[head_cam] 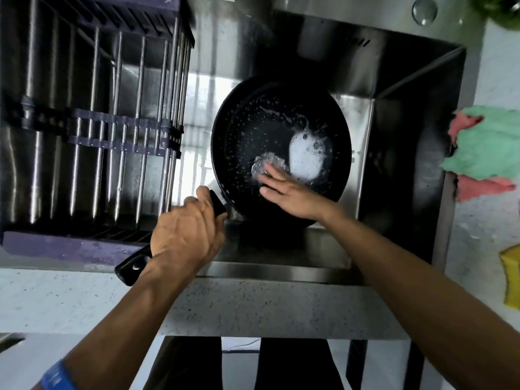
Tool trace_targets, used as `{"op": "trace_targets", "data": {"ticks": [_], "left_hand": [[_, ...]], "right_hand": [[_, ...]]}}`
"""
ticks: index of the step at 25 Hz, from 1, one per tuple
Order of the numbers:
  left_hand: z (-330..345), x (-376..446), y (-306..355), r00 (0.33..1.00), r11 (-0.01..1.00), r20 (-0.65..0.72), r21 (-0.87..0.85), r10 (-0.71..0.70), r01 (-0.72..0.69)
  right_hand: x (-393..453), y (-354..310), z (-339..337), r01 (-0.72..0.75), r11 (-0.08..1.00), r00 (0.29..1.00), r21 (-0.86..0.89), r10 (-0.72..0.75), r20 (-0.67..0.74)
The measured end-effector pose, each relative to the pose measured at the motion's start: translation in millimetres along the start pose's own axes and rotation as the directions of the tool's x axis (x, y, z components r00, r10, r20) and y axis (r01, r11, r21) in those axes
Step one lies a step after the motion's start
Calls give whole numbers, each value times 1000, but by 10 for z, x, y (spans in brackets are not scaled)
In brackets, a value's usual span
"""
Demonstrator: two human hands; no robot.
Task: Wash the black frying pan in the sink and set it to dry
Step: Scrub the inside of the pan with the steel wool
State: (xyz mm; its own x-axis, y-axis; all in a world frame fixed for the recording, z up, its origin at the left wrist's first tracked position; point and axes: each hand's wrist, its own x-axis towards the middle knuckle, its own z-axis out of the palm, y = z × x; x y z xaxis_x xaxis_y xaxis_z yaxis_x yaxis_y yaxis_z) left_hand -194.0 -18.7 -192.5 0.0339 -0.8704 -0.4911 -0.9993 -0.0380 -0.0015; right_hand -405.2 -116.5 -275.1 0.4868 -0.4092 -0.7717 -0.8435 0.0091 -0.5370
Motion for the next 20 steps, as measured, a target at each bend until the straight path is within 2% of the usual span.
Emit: {"op": "trace_targets", "data": {"ticks": [1,2,3,4,5,6,7,8,9,10,11,12,14,15,17,19,20], "left_hand": [[13,-1,-6,1000,1000,0,28,10,-9],[25,3,-8,1000,999,0,51,15,-15],[27,2,-10,1000,998,9,63,17,-18],[27,-8,-8,1000,998,17,58,16,-17],[13,-11,-11,1000,999,25,37,8,-9],[-8,-18,-9,1000,1000,31,6,-1,1],[-24,-6,3,1000,1000,27,-18,-5,6],[-35,4,11,1000,1000,18,-26,-5,6],[-36,13,8,1000,1000,12,-26,-2,3],[-33,20,-1,1000,1000,9,-27,-4,4],[-29,21,-7,1000,999,11,-34,-7,8],[-36,15,-7,1000,999,14,-42,-8,8],[-52,7,-4,1000,999,14,-33,5,-4],[-48,7,-5,1000,1000,9,-14,12,-12],[-22,7,-19,999,998,4,41,43,-43],[-24,11,-37,999,996,20,76,49,-51],[-37,14,-43,998,996,27,68,48,-50]], "right_hand": [[92,159,-210,-85,988,993,-133,72,-98],[93,294,-359,-228,926,968,-302,180,-177],[26,373,-378,-315,857,947,-407,254,-199],[-55,362,-297,-324,831,946,-453,289,-147],[-62,285,-119,-256,867,965,-427,256,-59],[-77,141,0,-180,928,981,-327,192,4],[-17,104,-36,-142,960,990,-241,142,-16],[96,155,-182,-134,958,990,-255,118,-78],[157,240,-378,-177,924,978,-338,127,-166],[145,323,-513,-288,842,948,-456,181,-263],[73,377,-528,-360,771,926,-525,226,-302],[-12,386,-434,-377,758,924,-532,271,-269],[-62,262,-66,-248,876,968,-414,235,-84],[-17,231,-55,-179,929,984,-323,171,-52],[175,296,-311,-151,941,981,-302,105,-161],[242,332,-428,-310,900,924,-305,210,-320],[238,260,-335,-350,906,904,-236,261,-338]]}}
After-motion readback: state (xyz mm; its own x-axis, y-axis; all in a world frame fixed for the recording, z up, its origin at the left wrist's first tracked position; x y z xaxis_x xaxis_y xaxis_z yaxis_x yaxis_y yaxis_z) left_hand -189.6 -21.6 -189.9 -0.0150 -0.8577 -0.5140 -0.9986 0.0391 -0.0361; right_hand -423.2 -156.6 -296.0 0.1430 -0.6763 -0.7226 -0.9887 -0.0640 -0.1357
